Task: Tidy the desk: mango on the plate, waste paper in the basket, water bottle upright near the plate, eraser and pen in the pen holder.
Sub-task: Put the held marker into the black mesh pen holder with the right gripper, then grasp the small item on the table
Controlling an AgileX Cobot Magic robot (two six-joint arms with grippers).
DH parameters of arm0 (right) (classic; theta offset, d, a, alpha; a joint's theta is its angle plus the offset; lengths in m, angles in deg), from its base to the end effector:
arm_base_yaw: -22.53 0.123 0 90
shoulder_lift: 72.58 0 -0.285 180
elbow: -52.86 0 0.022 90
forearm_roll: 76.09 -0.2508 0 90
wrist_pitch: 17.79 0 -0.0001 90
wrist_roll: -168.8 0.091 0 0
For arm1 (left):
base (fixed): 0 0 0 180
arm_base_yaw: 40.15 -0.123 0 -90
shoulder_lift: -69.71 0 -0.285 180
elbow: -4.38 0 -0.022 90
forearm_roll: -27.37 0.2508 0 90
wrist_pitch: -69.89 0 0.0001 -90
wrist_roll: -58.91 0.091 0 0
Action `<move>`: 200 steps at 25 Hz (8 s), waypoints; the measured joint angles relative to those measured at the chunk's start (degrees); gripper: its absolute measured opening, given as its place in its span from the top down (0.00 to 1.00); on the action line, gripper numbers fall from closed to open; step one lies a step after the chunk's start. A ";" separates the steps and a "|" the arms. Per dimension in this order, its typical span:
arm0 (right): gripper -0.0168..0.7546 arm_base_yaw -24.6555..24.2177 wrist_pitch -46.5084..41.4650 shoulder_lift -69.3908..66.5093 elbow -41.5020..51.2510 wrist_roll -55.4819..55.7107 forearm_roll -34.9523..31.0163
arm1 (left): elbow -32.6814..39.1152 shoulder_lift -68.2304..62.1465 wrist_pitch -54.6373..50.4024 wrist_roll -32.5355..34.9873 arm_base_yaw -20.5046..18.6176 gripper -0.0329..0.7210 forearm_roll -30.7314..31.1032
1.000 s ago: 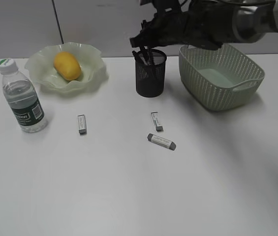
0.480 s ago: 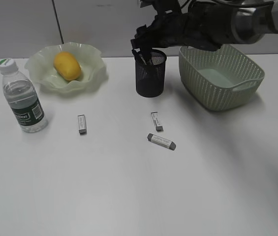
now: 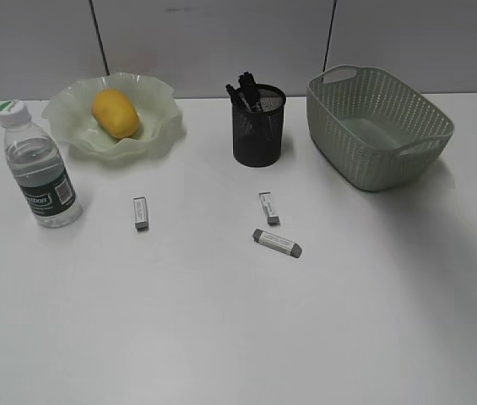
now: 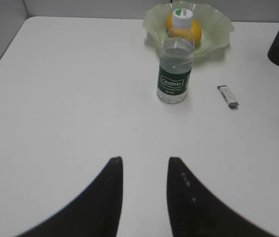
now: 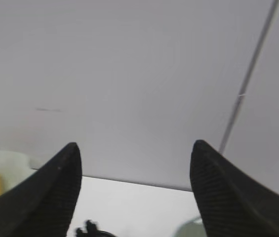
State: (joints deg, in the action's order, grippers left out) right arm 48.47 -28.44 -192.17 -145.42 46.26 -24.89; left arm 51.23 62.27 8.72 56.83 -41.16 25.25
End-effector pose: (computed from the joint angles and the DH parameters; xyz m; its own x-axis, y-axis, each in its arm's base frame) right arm 0.4343 0.1966 0.3153 -0.3128 -0.0229 -0.9495 -0.2749 0.9591 0.0674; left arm -0.0097 -0.0031 0.2850 -0.4296 -0.0617 -0.9009 -0.0116 0.9980 -0.0628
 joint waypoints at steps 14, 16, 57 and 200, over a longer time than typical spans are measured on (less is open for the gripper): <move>0.28 -17.51 -48.52 11.09 -0.06 -60.02 -47.51 | 0.00 0.00 0.00 0.00 0.00 0.64 0.00; 0.28 -21.30 -51.37 12.99 0.16 -63.60 -52.54 | 0.00 0.00 0.00 0.00 0.00 0.64 0.00; 0.28 -34.67 -48.65 106.19 66.28 -67.82 -59.43 | 0.00 0.00 0.00 0.00 0.00 0.64 0.00; 0.35 -34.62 -49.10 112.33 66.50 -67.39 -59.45 | -96.48 -146.41 0.54 -53.19 47.05 0.36 13.53</move>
State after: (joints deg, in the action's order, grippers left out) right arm 13.85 -77.54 -79.84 -78.92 -21.13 -84.34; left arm -45.25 -84.14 9.26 3.64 5.89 38.77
